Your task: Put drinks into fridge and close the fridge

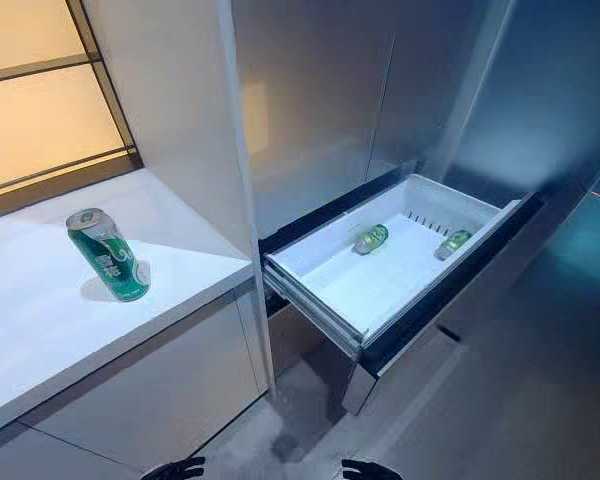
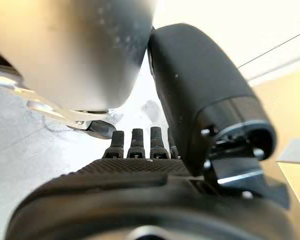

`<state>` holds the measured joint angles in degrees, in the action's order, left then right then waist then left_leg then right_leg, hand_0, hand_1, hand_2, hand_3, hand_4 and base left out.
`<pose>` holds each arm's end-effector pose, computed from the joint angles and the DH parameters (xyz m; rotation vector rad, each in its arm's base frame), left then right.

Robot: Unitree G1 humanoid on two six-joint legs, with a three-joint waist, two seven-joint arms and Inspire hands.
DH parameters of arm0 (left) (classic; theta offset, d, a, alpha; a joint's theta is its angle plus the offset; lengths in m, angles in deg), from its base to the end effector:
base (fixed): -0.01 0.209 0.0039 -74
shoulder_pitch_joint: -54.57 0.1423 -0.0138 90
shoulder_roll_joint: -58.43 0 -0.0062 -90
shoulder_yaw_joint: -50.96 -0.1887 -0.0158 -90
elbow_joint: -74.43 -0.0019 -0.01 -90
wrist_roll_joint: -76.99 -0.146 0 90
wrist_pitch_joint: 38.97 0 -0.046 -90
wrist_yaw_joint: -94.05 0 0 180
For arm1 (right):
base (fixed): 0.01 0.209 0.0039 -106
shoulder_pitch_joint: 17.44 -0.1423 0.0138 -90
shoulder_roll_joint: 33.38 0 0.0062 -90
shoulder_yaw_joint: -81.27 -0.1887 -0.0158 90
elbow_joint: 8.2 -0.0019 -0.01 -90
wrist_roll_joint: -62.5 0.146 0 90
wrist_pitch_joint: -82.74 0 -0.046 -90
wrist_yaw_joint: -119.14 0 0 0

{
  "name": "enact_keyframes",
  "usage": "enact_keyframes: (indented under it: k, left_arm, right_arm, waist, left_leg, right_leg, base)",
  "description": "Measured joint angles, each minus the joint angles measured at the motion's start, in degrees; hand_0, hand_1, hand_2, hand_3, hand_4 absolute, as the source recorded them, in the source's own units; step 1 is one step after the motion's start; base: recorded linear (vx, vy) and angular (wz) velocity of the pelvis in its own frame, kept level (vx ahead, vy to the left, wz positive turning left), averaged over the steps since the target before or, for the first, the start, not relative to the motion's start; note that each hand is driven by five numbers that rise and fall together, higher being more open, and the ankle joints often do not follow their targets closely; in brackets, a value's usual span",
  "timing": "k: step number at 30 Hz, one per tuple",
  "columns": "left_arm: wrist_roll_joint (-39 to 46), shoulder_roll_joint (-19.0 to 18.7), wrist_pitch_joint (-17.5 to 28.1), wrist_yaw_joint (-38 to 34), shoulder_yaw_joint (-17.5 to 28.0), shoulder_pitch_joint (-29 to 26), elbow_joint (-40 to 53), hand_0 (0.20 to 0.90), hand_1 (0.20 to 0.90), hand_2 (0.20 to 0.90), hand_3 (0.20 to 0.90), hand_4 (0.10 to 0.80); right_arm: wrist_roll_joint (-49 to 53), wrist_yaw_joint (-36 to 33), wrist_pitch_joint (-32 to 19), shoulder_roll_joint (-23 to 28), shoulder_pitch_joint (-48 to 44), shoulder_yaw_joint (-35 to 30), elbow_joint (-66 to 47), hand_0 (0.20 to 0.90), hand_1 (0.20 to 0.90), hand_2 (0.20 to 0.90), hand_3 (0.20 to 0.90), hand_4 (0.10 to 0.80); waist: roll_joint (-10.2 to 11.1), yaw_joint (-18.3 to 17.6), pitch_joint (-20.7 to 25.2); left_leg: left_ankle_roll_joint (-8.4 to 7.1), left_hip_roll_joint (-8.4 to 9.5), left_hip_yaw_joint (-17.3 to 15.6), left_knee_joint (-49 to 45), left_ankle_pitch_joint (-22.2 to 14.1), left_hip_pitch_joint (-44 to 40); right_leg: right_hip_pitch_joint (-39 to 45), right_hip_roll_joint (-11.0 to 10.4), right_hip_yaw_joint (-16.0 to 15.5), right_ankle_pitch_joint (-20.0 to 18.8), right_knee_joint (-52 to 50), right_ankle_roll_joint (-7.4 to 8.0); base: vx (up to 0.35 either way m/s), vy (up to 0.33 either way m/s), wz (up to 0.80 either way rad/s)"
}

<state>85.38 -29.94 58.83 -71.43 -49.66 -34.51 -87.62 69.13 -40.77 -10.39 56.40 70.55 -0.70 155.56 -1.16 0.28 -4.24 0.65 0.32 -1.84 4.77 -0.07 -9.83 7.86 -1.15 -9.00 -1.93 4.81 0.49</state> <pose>0.0682 0.2292 -0.1276 0.0618 1.1608 -0.1469 0.0795 -0.2416 -0.1237 -0.0198 1.2211 0.1861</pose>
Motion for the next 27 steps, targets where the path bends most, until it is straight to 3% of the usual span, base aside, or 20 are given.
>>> enact_keyframes:
  k: [9, 14, 17, 21, 27]
  left_arm:
    - [0.0, 0.0, 1.0, -0.2, -0.1, 0.1, 0.0, 0.900, 0.900, 0.900, 0.900, 0.800]
    - [0.0, -0.7, 8.0, 0.1, -4.5, 0.1, 1.8, 0.900, 0.900, 0.900, 0.900, 0.800]
    - [1.0, -2.6, 10.0, 2.3, -7.4, 0.0, 10.9, 0.900, 0.900, 0.900, 0.900, 0.800]
    - [11.3, -5.4, 9.9, 7.1, -8.9, -2.3, 26.2, 0.900, 0.900, 0.900, 0.900, 0.800]
    - [35.1, -7.6, 2.2, 18.9, -4.5, -5.7, 48.8, 0.900, 0.900, 0.900, 0.900, 0.800]
  right_arm:
    - [-0.2, 0.0, 0.0, 0.0, 0.0, 0.0, 0.0, 0.900, 0.900, 0.900, 0.900, 0.800]
    - [-0.5, 0.1, 0.5, 0.3, -0.4, 0.3, -0.1, 0.900, 0.900, 0.900, 0.900, 0.800]
    - [-0.6, 0.7, 1.5, 0.8, -1.0, 1.1, -0.5, 0.900, 0.900, 0.900, 0.900, 0.800]
    - [-1.2, 1.8, 2.1, 1.8, -1.4, 1.2, -1.3, 0.900, 0.900, 0.900, 0.900, 0.800]
    - [-1.2, 2.1, 2.5, 2.3, -1.5, 1.1, -1.7, 0.900, 0.900, 0.900, 0.900, 0.800]
  waist:
    - [-0.1, 0.0, 0.0]
    - [-0.4, 0.0, -0.1]
    - [-0.7, 0.0, -0.3]
    - [-1.7, 0.5, -1.0]
    - [-2.4, 1.0, -1.1]
  left_leg:
    - [0.00, 0.00, 0.1, 0.0, 0.0, 0.0]
    - [0.00, 0.01, -0.1, 0.0, 0.0, 0.0]
    - [0.00, 0.00, -0.1, 0.0, 0.1, 0.0]
    - [0.03, 0.01, 0.2, 0.0, 0.1, 0.0]
    - [-0.03, -0.04, 0.7, 0.0, 0.2, 0.3]
  right_leg:
    - [0.0, 0.0, 0.0, 0.0, 0.0, 0.00]
    - [-0.1, 0.0, 0.0, 0.0, 0.0, -0.02]
    - [-0.3, 0.0, 0.0, -0.1, 0.0, -0.06]
    - [-0.2, 0.0, 0.0, -0.1, 0.0, -0.03]
    - [-0.4, 0.0, -0.1, -0.1, 0.0, 0.00]
  base:
    - [0.000, 0.000, 0.00]
    - [-0.007, 0.005, 0.00]
    - [-0.045, 0.030, 0.01]
    - [-0.025, 0.008, 0.00]
    - [-0.009, -0.010, 0.03]
